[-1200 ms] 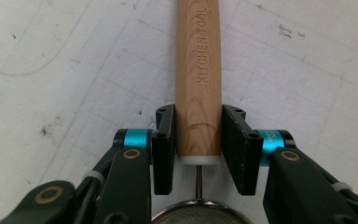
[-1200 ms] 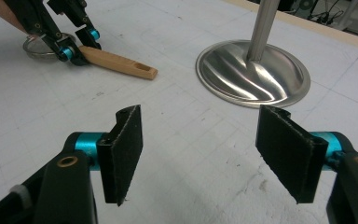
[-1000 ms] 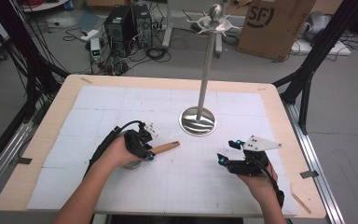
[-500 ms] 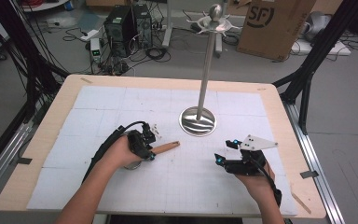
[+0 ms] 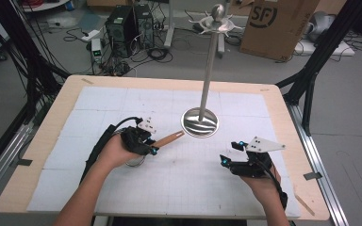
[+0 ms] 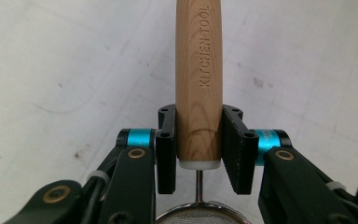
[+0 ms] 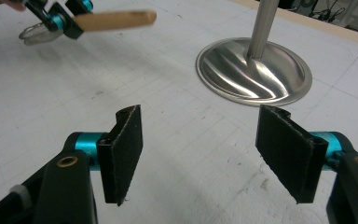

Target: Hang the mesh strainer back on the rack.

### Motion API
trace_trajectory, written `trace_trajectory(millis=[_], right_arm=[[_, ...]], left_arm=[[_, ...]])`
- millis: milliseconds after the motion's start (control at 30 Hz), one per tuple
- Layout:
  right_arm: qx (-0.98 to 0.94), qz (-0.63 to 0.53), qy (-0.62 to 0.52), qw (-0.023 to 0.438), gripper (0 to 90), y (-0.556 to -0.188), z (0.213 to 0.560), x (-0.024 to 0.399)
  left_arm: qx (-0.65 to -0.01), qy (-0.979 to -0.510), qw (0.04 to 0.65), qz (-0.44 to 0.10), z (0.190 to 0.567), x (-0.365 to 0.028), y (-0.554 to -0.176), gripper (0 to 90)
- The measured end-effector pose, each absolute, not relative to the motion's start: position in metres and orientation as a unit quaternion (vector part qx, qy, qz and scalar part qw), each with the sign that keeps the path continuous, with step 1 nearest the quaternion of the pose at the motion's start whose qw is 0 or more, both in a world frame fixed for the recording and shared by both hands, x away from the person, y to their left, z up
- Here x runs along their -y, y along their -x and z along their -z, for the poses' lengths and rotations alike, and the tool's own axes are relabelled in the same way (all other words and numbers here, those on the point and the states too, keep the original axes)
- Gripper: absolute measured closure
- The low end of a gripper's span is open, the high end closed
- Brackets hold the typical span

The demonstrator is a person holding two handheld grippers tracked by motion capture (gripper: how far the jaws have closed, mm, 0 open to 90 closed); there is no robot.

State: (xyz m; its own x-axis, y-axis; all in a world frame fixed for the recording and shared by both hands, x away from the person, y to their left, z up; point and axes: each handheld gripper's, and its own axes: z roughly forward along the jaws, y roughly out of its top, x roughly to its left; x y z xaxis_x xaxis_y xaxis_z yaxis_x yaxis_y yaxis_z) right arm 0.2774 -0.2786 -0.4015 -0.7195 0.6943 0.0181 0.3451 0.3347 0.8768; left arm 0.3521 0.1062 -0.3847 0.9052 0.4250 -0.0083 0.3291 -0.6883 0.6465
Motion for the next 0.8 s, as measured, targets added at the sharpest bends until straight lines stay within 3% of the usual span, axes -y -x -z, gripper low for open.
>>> trace_trajectory(millis=[800], right_arm=[[-0.791,-0.478,-0.332,0.189,31.1,-0.274,0.401,0.286]], left_arm=[[-0.17,-0.843,0.501,-0.093,0.315,-0.112,-0.35,69.0]])
